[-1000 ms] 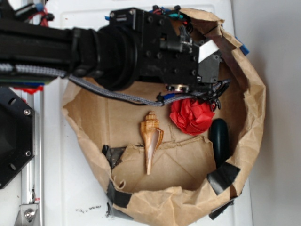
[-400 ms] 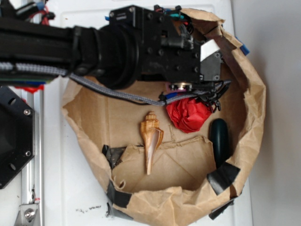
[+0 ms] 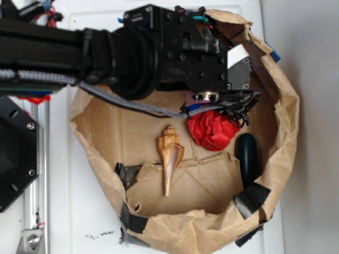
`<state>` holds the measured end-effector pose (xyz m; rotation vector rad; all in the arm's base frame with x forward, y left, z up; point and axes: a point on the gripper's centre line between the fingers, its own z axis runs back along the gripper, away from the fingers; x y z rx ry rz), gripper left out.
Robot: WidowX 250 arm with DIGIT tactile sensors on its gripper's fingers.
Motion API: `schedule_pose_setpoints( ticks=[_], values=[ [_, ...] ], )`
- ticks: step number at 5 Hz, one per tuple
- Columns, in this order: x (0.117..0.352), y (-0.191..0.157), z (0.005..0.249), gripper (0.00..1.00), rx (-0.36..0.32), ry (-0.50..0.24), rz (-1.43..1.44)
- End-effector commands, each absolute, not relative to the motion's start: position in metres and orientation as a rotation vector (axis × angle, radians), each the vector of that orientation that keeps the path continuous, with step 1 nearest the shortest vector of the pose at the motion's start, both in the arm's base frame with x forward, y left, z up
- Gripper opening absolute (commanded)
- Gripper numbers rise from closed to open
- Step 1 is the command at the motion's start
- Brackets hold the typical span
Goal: Grab the rock.
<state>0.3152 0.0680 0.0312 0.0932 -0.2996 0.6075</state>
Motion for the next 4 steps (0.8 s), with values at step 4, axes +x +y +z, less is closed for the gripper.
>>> schedule_pose_setpoints(
  ticks=[4],
  values=[
    [0.259,0.045,0.176,0.00,-0.062,-0.032,0.226]
  ],
)
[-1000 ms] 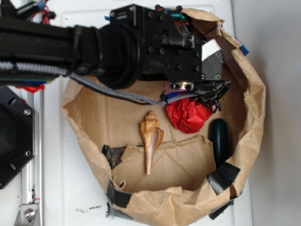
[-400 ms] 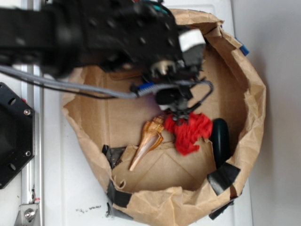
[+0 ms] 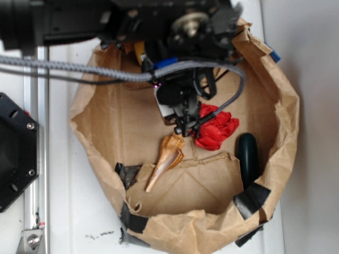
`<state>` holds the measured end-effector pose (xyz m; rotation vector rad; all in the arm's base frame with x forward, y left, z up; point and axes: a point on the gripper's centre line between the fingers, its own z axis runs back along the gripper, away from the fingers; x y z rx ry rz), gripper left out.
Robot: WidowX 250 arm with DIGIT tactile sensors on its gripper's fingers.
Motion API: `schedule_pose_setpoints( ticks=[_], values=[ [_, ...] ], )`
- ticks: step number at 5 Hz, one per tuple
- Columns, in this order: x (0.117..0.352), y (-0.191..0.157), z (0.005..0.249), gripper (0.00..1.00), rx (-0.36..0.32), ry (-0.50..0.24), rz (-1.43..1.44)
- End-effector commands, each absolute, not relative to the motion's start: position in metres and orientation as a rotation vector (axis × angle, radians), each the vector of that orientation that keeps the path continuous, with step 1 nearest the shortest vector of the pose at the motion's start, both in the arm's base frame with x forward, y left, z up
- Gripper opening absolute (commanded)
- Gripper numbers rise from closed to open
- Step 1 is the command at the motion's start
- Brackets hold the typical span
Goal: Grab the rock.
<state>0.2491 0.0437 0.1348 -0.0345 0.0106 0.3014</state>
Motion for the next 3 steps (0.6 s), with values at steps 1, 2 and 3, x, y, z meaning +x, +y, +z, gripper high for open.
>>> schedule_pose_setpoints(
  ticks=[1,2,3],
  values=[
    [0.259,0.033,0.182,0.00,-0.097,-0.005,0.050],
    [0.253,0.023,0.183,0.00,-0.108,-0.030,-0.003],
    [0.250,0.021,0.182,0.00,-0.058,-0.054,0.003]
  ],
)
